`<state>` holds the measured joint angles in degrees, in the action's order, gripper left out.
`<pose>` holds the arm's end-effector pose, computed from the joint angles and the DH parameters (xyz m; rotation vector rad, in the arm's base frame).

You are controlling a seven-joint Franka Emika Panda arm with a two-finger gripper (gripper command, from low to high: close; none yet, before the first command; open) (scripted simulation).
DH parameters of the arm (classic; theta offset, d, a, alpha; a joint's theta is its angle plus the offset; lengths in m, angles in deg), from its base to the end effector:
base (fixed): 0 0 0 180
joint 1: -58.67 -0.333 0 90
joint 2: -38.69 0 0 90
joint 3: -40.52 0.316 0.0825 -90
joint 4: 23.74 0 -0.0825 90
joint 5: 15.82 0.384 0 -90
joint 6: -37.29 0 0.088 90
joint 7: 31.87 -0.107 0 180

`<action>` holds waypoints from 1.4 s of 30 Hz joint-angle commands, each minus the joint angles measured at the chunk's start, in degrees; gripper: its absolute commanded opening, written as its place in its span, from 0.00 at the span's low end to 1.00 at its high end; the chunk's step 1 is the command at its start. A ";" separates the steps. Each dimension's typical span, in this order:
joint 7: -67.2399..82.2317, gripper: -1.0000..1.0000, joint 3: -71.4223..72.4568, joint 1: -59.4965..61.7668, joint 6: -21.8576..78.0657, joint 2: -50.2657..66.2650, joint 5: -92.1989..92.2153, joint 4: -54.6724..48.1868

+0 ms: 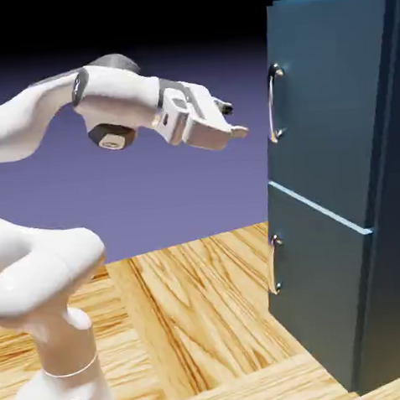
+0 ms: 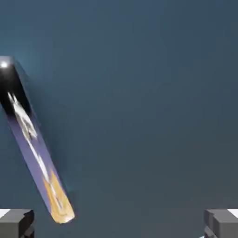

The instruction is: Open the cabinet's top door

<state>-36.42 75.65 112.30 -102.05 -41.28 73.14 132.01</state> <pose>0.2796 -0.0143 0.6091 -1.7767 1.1670 -1.4771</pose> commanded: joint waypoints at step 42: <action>35.57 0.00 -0.67 36.46 61.61 -9.19 39.66 6.61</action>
<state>-0.85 74.97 148.76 -40.38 -50.48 112.83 138.62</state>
